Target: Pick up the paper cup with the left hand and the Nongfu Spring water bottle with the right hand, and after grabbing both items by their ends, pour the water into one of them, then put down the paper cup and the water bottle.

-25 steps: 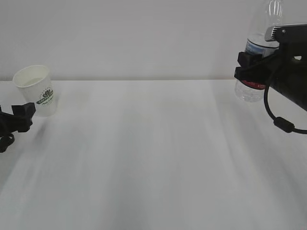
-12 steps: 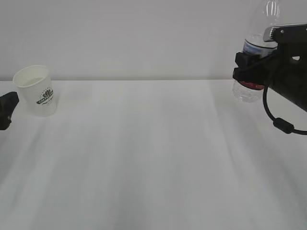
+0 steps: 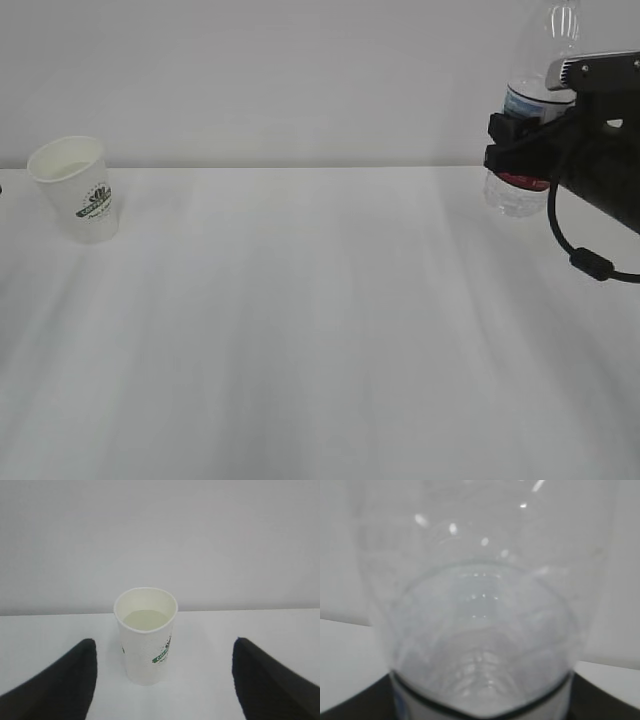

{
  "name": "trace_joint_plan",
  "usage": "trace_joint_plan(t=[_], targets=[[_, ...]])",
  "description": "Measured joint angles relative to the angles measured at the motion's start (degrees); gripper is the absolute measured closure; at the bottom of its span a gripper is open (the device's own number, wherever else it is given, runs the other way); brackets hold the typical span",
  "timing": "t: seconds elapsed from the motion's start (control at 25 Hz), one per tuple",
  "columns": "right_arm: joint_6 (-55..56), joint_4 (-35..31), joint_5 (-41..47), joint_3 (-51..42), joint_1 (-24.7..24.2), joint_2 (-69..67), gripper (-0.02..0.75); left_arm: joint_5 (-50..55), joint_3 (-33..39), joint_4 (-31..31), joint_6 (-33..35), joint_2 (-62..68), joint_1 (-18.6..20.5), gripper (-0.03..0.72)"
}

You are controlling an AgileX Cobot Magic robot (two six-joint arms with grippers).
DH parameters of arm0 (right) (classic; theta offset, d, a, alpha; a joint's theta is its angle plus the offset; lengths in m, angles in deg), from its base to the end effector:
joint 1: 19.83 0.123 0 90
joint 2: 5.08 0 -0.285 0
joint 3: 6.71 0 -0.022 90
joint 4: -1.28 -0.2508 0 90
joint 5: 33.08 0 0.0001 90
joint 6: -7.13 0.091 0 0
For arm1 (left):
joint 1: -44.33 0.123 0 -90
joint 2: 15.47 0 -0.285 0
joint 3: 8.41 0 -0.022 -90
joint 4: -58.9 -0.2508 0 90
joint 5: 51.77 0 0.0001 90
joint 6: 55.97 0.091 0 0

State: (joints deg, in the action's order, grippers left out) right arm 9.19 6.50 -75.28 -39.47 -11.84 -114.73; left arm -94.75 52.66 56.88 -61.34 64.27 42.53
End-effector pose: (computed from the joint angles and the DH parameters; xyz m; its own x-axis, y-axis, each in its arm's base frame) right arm 0.3514 0.0549 0.1897 -0.1712 -0.0559 -0.9837 -0.2038 0.9788 -0.0202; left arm 0.2147 -0.0089 0.2104 -0.1399 -0.0635 -0.9881 0.0458 0.9965 -0.0705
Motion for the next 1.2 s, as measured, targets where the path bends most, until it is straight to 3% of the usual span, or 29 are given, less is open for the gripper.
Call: trace_joint_plan(t=[0.52,1.2], targets=[[0.1,0.0,0.1,0.0,0.0,0.0,0.361,10.9,0.2,0.0,0.0,-12.3,0.0,0.088],[0.1,0.0,-2.1,0.0,0.0,-3.4,0.361,12.9,0.3,-0.6,0.3,-12.8,0.0,0.097]])
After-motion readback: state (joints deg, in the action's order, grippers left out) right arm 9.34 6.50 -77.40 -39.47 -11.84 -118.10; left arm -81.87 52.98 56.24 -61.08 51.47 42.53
